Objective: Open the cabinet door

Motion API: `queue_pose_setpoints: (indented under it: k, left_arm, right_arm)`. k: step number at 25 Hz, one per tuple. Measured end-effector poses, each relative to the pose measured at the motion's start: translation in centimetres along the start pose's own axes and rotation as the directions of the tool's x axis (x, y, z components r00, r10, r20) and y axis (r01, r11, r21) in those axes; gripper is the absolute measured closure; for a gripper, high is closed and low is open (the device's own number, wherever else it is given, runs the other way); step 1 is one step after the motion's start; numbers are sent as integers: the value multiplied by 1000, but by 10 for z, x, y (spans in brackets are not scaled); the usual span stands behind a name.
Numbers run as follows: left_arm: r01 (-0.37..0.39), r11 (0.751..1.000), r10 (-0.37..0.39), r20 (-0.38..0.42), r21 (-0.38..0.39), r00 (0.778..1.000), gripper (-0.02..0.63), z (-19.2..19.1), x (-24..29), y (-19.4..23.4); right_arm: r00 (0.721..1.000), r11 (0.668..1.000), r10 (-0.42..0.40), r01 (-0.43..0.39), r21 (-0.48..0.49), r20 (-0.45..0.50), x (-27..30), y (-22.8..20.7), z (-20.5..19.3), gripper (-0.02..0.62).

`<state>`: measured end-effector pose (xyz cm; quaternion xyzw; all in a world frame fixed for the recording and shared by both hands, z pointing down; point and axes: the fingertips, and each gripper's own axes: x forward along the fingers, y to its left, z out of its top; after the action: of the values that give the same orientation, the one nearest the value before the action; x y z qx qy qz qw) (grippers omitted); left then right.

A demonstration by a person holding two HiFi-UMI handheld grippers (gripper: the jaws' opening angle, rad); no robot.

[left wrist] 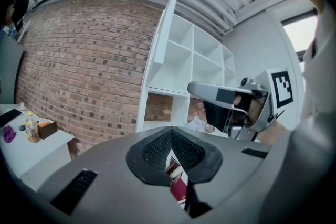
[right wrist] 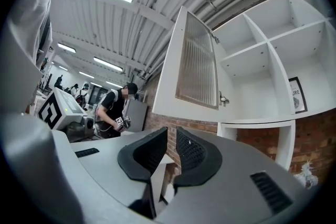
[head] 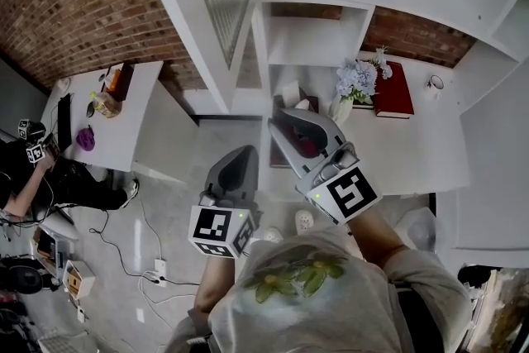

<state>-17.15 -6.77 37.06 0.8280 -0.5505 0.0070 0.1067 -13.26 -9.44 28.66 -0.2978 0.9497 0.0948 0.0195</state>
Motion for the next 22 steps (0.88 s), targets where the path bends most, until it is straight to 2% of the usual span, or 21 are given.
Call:
queue_pose_setpoints:
  k: [5, 22]
  left_arm:
    - [33, 999, -33, 18, 6, 999, 597, 3, 8, -11]
    - [145, 989, -147, 65, 32, 987, 597, 25, 25, -49]
  right_arm:
    - [1000, 999, -31, 31, -10, 6, -15, -8, 1, 563]
    - [993, 994, -108, 108, 4, -36, -43, -25, -3, 571]
